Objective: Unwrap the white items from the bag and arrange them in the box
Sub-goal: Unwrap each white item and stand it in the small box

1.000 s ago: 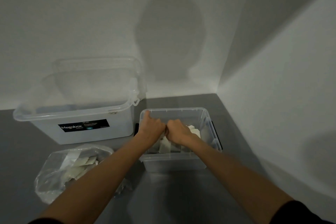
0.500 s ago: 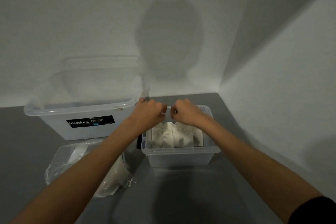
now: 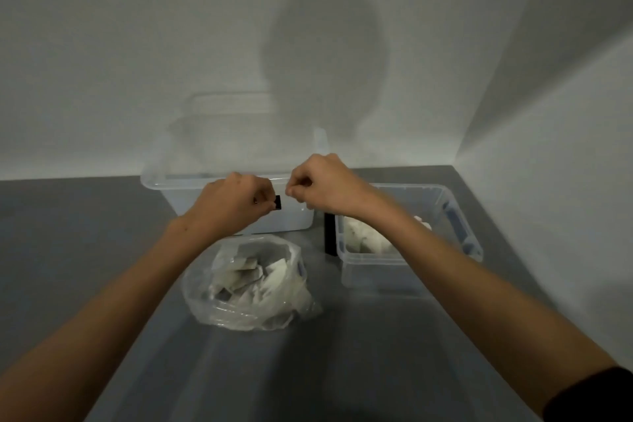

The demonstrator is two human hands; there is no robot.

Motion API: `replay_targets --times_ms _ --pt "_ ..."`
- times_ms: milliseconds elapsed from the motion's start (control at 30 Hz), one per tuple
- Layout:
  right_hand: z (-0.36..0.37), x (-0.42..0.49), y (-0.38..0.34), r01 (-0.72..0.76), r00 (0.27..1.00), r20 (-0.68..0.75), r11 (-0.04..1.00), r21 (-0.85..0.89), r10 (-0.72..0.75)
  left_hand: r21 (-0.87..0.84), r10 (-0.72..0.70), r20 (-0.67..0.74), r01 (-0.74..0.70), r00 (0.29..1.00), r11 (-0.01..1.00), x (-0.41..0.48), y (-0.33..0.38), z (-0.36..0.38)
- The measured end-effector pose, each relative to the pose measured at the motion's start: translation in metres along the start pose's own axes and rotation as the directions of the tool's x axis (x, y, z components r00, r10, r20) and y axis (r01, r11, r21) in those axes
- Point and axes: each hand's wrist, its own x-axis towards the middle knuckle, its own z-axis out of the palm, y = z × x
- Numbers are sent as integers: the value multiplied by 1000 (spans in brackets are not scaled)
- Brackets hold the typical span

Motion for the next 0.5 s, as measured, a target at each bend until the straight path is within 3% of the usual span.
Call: replay_targets --times_ms 167,300,433,500 --pt "58 11 -32 -14 983 181 1000 1 14 -45 -57 133 63 990 997 -26 -47 17" --pt "114 19 -33 -94 934 331 987 -129 132 9 -4 278 1 961 1000 -40 -66 42" --pt "157 23 -27 -240 888 325 931 -274 324 204 50 206 -93 977 974 -45 -80 62" --pt "173 26 -26 -355 872 260 902 -246 415 248 67 149 -103 987 963 -47 -86 68"
